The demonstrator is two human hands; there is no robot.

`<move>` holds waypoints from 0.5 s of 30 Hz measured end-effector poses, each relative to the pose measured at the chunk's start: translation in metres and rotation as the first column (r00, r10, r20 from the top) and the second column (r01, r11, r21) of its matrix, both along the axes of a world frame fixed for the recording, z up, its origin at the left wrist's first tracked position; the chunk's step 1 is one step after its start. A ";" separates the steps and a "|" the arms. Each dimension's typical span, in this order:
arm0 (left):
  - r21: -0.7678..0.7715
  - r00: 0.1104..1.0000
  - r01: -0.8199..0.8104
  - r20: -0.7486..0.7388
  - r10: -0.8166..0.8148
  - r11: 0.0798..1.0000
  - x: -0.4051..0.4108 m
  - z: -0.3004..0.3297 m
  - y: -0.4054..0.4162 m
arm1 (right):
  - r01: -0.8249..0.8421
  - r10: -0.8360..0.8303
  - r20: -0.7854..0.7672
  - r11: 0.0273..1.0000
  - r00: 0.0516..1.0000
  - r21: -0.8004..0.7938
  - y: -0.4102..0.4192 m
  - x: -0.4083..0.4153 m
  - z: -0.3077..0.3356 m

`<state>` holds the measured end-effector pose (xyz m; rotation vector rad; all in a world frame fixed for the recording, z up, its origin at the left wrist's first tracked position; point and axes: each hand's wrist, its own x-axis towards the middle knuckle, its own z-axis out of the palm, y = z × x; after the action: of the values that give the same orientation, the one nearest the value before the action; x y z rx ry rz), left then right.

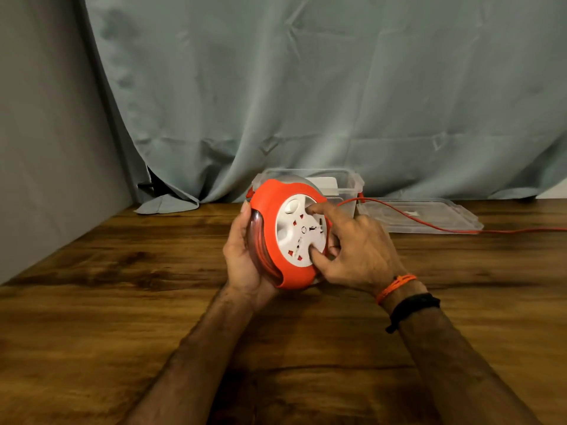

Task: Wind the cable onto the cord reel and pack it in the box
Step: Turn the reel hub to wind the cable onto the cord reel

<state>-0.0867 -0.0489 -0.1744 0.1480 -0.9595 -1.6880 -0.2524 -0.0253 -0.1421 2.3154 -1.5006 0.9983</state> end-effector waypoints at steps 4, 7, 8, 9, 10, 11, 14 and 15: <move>-0.010 0.999 0.047 0.024 -0.046 0.999 -0.001 0.001 0.001 | 0.027 -0.027 0.002 0.997 1.000 -0.066 -0.001 -0.001 -0.003; 0.002 1.000 0.014 0.022 -0.014 1.000 -0.001 0.000 0.000 | 0.078 -0.078 0.007 0.993 0.997 -0.088 -0.002 -0.001 -0.006; 0.000 1.000 -0.003 0.026 0.003 1.000 -0.001 0.000 0.000 | 0.096 -0.095 0.017 0.991 0.995 -0.090 -0.002 0.000 -0.007; 0.001 0.999 -0.018 0.031 0.018 1.000 -0.001 0.000 0.000 | 0.121 -0.118 0.033 0.989 0.992 -0.087 -0.001 0.001 -0.008; -0.002 0.999 -0.023 0.032 0.023 1.000 -0.002 0.000 0.000 | 0.156 -0.151 0.054 0.984 0.987 -0.091 -0.001 0.002 -0.009; -0.005 0.999 -0.034 0.030 0.034 0.999 -0.002 0.001 0.001 | 0.203 -0.196 0.076 0.975 0.978 -0.092 0.000 0.006 -0.009; -0.023 0.998 -0.055 0.028 0.056 0.998 -0.002 0.003 0.002 | 0.291 -0.284 0.183 0.957 0.941 -0.012 0.003 0.021 -0.010; -0.021 0.997 -0.060 0.039 0.061 0.998 -0.001 0.003 0.002 | 0.290 -0.290 0.208 0.957 0.934 0.029 0.004 0.024 -0.010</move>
<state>-0.0879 -0.0472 -0.1717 0.1960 -0.9918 -1.6244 -0.2283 -0.0217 -0.1517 1.9557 -1.8532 1.1856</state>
